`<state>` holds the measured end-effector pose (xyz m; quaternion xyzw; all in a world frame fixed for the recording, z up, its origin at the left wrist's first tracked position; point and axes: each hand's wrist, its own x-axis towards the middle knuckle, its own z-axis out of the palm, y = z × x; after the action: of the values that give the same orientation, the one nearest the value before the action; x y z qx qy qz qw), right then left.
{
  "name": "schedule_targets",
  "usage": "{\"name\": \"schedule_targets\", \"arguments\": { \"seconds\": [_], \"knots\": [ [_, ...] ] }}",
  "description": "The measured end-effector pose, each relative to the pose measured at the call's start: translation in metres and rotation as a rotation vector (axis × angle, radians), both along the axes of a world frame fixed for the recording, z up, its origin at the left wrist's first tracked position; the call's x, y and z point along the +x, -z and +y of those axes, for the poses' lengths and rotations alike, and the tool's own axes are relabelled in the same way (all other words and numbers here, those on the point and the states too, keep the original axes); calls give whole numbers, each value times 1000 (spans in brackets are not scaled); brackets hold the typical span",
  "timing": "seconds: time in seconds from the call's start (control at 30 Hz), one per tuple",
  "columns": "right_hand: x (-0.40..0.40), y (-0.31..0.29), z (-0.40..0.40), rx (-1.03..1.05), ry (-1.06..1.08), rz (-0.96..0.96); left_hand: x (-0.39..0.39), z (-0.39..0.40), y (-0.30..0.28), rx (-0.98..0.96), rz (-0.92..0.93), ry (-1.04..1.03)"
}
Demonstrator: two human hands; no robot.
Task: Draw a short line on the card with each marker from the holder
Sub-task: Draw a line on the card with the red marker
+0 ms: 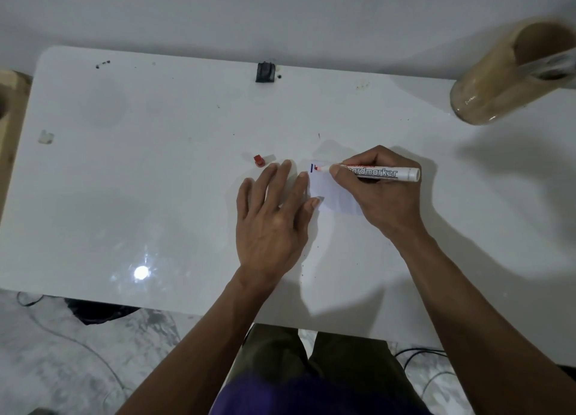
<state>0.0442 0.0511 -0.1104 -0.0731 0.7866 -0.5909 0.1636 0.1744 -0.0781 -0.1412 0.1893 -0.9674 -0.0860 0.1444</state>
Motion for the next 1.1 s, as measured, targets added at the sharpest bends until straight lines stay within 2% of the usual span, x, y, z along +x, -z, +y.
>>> {"name": "schedule_targets", "arguments": {
  "seconds": [0.47, 0.67, 0.8, 0.93, 1.03, 1.1],
  "knots": [
    [0, 0, 0, -10, -32, -14, 0, 0, 2, 10, 0, 5],
    [-10, -18, 1, -165, 11, -237, 0, -1, 0, 37, -3, 7],
    [-15, -41, 2, -237, -7, -315, 2, 0, -14, 160, -8, 0],
    [-13, -66, 3, -356, 11, -363, 7, -7, -38, 280, 50, -181],
    [-6, -78, 8, -392, 23, -373, 1, -21, -54, 390, 37, -338],
    [0, -83, 11, -395, 40, -377, -8, -32, -60, 435, -10, -354]
  ]
}}
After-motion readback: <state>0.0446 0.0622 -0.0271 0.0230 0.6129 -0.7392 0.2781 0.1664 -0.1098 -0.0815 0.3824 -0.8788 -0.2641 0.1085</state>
